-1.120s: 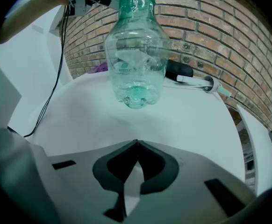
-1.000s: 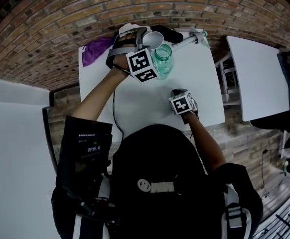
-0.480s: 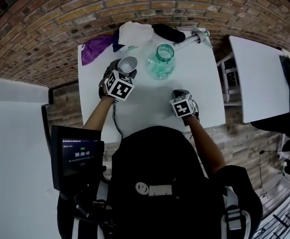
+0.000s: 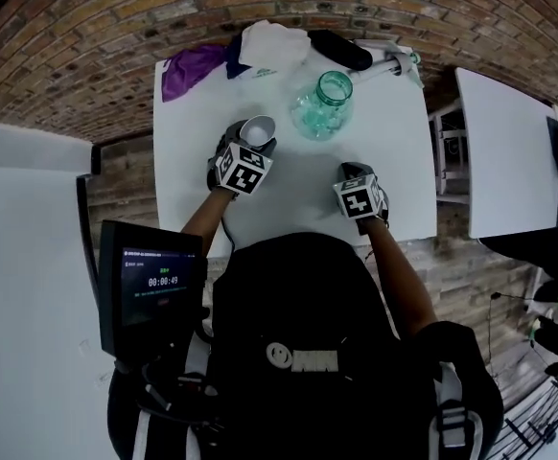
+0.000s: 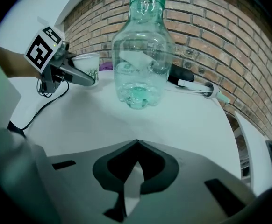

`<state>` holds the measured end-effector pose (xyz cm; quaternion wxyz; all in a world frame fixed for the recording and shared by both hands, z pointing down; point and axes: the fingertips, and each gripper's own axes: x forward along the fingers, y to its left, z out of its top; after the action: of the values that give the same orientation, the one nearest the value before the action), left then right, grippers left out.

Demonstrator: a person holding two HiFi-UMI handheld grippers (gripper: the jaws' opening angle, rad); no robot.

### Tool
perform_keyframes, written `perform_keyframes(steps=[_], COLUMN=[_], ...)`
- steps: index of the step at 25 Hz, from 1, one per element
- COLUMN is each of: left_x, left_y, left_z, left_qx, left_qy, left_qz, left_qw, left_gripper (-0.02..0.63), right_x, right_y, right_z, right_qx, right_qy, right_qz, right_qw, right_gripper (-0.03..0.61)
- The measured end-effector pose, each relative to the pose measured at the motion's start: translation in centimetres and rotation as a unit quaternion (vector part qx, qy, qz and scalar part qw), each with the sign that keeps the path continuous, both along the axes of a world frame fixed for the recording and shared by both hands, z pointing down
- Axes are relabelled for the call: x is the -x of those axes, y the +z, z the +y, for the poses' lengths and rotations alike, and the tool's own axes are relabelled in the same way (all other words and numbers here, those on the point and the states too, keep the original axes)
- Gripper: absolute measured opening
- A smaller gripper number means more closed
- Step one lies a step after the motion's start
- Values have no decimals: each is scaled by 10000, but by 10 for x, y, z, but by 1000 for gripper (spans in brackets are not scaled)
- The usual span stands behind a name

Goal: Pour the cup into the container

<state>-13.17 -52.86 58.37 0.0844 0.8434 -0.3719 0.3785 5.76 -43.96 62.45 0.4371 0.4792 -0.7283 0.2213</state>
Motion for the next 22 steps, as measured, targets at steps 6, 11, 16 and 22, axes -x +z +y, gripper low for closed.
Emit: perform_keyframes(steps=[6,11,16,22], left_x=[1,-1,-1,1], left_y=[16,24,25,25], left_z=[4,6,6,6], left_qx=[158,151,204,117], left_qy=[-32,40,-67,-183], left_qz=[58,-10,240,417], left_qw=[9999,9999,9995,9989], left_gripper=[293,293,293,293], right_x=[2,4,2,1], right_y=[-1,-1,0,-1], right_z=[-1,0,0,0], right_qx=[-67,-73,-105,-142], right_qy=[7,-11,-5,15], right_qz=[45,83,86,60], right_qw=[10000,9999,9999,9999], right_gripper=[5,5,5,5])
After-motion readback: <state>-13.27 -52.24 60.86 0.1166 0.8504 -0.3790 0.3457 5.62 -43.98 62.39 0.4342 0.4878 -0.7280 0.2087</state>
